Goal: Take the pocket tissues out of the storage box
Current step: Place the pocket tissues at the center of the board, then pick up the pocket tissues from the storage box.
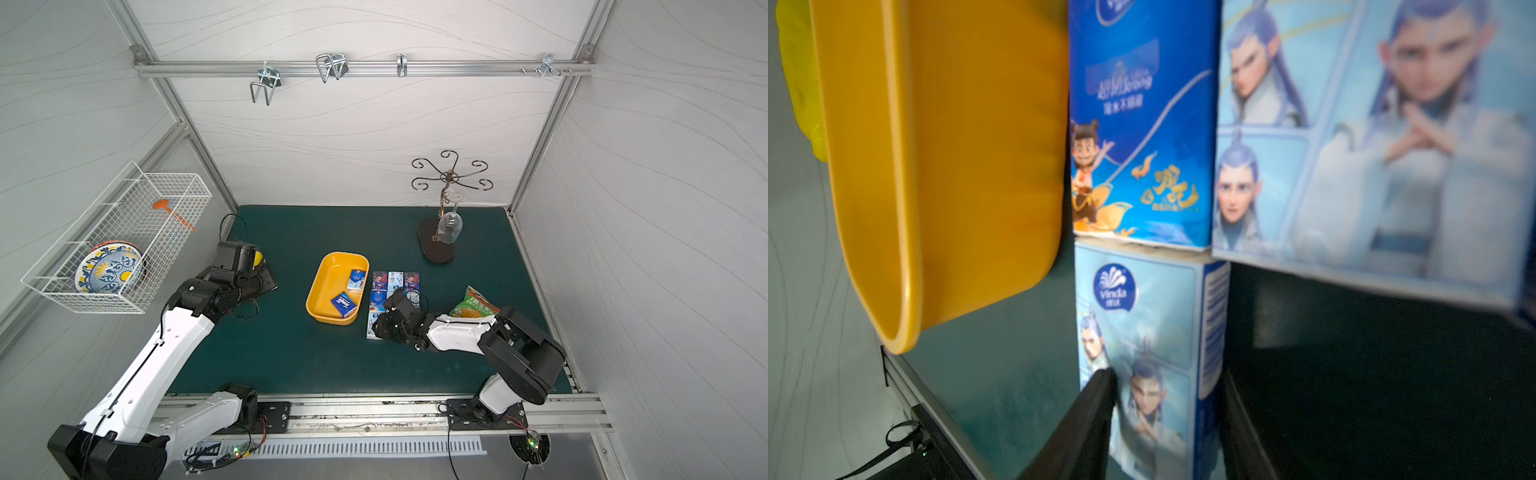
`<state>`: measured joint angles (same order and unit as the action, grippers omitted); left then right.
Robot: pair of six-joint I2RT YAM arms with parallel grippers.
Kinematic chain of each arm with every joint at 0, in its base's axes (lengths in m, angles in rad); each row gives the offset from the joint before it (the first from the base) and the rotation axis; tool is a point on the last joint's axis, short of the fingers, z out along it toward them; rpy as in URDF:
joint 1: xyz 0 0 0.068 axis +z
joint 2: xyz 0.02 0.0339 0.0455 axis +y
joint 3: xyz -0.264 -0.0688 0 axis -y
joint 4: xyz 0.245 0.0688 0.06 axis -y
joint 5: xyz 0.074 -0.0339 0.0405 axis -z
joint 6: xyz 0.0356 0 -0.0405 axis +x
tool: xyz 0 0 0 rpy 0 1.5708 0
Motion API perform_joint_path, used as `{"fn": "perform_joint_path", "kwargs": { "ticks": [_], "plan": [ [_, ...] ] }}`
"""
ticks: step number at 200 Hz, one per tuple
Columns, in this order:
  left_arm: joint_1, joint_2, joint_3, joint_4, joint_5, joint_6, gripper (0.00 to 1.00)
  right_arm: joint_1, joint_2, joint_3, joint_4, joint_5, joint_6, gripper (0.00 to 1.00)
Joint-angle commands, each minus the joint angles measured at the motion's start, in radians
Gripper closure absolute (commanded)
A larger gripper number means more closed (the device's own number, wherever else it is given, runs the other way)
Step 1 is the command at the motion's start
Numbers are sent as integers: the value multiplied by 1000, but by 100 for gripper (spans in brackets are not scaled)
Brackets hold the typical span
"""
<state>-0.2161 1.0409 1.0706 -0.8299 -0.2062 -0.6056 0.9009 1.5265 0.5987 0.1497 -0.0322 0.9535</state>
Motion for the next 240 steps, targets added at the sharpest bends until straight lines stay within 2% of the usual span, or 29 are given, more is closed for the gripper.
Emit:
{"fn": "perform_joint_path", "kwargs": {
  "ticks": [1, 31, 70, 101, 126, 153, 179, 206, 240],
  "plan": [
    [6, -9, 19, 32, -13, 1, 54, -9, -4, -12, -115, 27, -22, 48],
    [5, -9, 22, 31, -14, 0, 54, 7, -55, 13, -173, 56, -43, 42],
    [6, -11, 25, 28, -13, 0, 54, 20, -153, 50, -272, 101, -79, 39],
    [6, -8, 25, 29, -14, -2, 54, 49, -217, 123, -396, 206, -160, 38],
    [6, 2, 22, 32, -10, -5, 54, 51, -207, 238, -488, 262, -259, 37],
    [5, 15, 11, 38, -8, -6, 54, 51, -106, 429, -582, 299, -369, 37],
    [0, 35, 2, 41, 5, -8, 54, 51, 64, 651, -657, 308, -461, 37],
    [-9, 46, -12, 51, -1, -7, 54, 74, 255, 865, -746, 355, -504, 37],
    [-19, 71, -13, 56, 11, -3, 55, 91, 429, 1020, -774, 383, -499, 36]
  ]
}}
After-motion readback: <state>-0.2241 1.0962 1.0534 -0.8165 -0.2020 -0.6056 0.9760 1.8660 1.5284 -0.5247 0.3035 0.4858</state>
